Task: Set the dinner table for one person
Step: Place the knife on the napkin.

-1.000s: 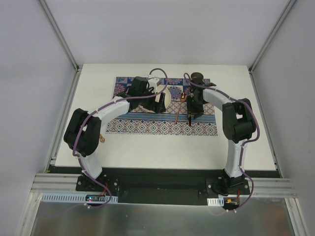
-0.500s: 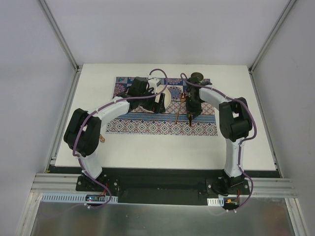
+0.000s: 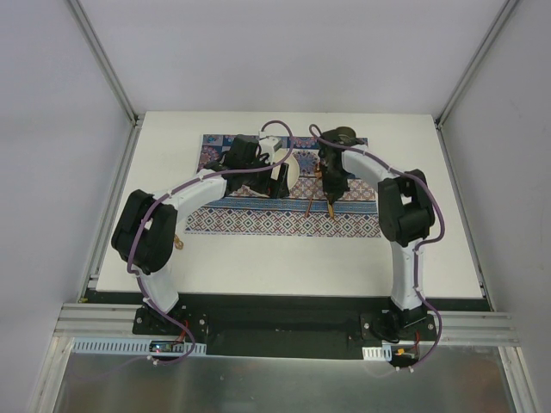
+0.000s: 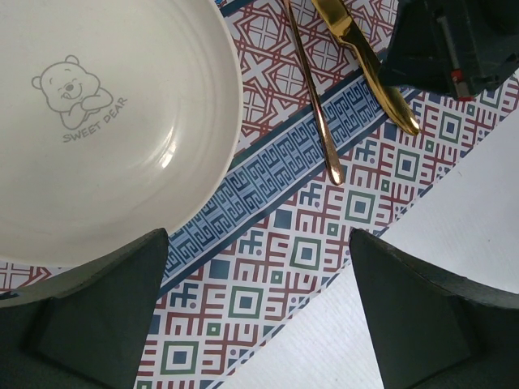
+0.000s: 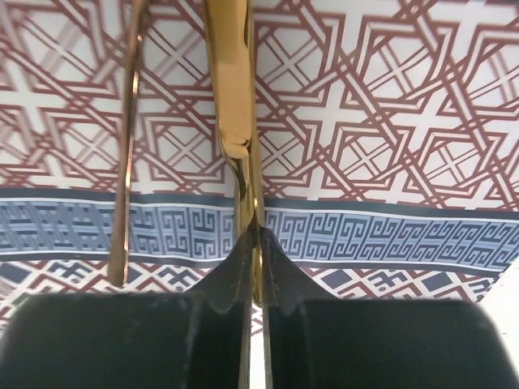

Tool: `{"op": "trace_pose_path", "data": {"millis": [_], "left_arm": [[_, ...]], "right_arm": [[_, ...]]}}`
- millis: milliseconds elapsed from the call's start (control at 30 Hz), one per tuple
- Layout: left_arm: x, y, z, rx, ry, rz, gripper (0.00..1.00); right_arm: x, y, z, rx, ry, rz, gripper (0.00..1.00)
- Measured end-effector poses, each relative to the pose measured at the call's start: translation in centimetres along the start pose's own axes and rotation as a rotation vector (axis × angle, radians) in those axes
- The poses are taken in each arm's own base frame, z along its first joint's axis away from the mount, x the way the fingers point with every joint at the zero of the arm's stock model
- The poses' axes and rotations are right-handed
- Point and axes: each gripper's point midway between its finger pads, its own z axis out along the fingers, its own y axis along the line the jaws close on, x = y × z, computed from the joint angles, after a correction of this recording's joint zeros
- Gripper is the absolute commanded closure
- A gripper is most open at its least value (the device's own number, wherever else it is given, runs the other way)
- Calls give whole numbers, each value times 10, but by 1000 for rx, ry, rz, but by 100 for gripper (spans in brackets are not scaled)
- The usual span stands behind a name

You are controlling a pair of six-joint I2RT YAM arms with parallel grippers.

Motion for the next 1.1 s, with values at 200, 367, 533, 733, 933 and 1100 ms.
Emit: {"op": "trace_pose_path", "data": {"millis": [200,367,533,733,933,1100], "left_arm": [[0,0,0,0,0,0,7],[0,0,0,-1,0,0,7],[0,0,0,0,0,0,7],[0,0,0,0,0,0,7],[0,0,0,0,0,1,7],[0,0,0,-1,0,1,7]], "right_arm": [[-17,9,-2,-24,-53,15,99],[-17,10,-2,-23,-53,17,91],[-17,12,-2,-30,-55,24,82],[-18,13,-1,-33,-54,26,80],[-20,14,-1,-22,-37,27,77],[-27,14,0,-11,-28,27,76]]}}
